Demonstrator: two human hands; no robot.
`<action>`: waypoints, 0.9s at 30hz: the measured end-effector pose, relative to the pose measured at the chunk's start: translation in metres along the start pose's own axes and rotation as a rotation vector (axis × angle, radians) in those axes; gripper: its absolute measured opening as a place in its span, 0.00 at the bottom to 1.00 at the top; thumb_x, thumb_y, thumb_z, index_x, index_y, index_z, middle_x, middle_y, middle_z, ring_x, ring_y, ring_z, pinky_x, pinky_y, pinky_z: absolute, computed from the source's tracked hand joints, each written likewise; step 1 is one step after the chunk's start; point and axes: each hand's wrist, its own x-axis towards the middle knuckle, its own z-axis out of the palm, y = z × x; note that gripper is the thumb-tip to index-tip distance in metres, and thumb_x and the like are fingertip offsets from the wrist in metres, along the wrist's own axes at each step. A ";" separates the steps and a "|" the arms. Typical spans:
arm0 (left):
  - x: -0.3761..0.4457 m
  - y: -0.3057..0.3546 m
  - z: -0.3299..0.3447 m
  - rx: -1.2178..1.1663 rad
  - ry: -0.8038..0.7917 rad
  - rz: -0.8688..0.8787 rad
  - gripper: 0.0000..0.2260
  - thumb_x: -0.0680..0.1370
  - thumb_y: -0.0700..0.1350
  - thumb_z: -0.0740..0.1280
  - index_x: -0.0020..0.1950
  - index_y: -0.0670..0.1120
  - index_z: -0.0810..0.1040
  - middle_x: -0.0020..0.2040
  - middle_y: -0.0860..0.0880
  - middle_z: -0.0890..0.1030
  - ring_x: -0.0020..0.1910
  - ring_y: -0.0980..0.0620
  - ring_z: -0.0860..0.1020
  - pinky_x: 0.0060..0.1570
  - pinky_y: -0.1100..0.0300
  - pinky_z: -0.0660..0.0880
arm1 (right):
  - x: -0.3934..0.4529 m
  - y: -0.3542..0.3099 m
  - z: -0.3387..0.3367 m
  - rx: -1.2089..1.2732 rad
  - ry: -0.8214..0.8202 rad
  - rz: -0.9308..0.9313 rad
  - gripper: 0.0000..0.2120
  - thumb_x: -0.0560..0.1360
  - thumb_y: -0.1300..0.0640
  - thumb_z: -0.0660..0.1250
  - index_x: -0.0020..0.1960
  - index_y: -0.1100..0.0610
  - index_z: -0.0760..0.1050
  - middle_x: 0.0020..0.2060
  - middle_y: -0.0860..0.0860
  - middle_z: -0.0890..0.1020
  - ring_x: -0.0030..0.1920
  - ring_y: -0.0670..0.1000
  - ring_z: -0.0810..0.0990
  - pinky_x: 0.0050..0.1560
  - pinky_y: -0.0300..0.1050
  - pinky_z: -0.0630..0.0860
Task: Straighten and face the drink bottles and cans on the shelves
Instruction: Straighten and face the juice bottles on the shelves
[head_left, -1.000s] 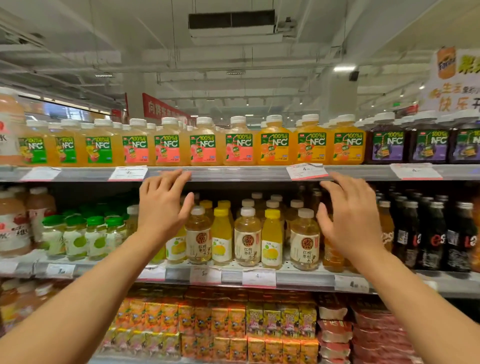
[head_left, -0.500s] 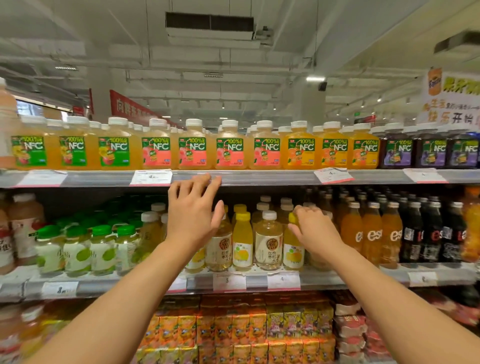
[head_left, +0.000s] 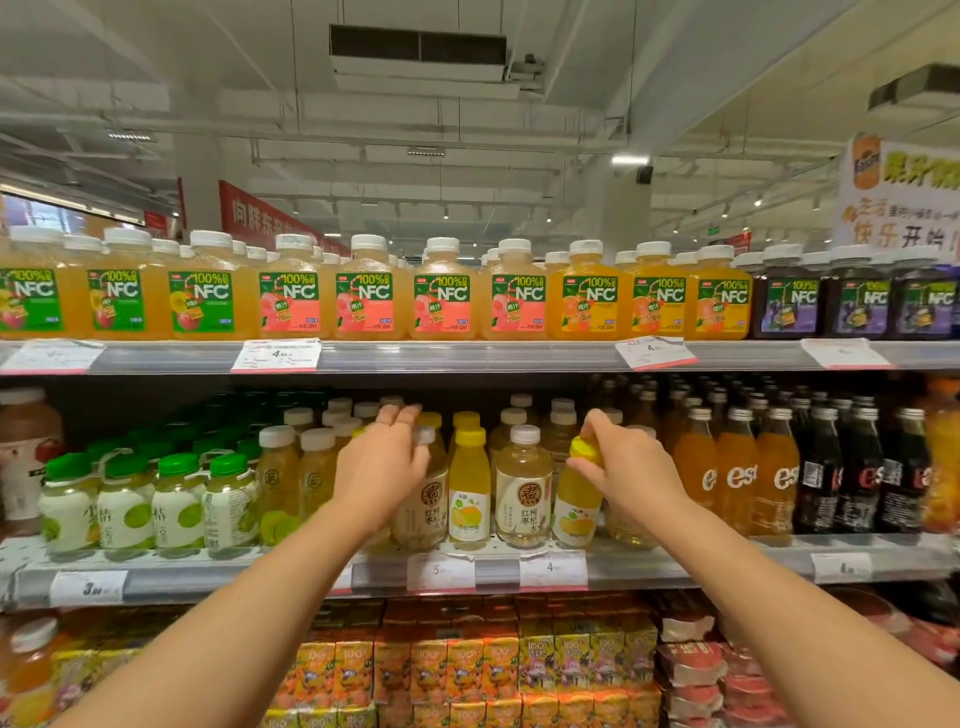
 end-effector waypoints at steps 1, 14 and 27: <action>0.008 0.002 0.000 0.018 -0.016 -0.021 0.23 0.83 0.57 0.59 0.78 0.53 0.68 0.75 0.47 0.73 0.64 0.45 0.79 0.53 0.51 0.79 | 0.001 0.001 0.001 0.016 0.001 -0.001 0.17 0.77 0.41 0.68 0.59 0.48 0.67 0.40 0.44 0.76 0.40 0.49 0.77 0.39 0.48 0.80; -0.006 0.015 -0.011 -0.126 -0.029 -0.041 0.17 0.79 0.55 0.69 0.66 0.54 0.74 0.62 0.52 0.80 0.56 0.51 0.80 0.43 0.60 0.74 | -0.005 -0.002 0.001 0.139 0.024 -0.043 0.16 0.76 0.46 0.72 0.56 0.48 0.68 0.42 0.45 0.77 0.43 0.50 0.79 0.39 0.45 0.77; -0.078 -0.030 -0.097 -0.477 0.078 -0.038 0.14 0.78 0.47 0.73 0.63 0.53 0.78 0.59 0.57 0.80 0.48 0.57 0.77 0.49 0.61 0.77 | 0.011 -0.114 -0.028 0.431 0.173 -0.340 0.13 0.77 0.47 0.72 0.55 0.52 0.74 0.40 0.45 0.79 0.40 0.49 0.77 0.38 0.43 0.70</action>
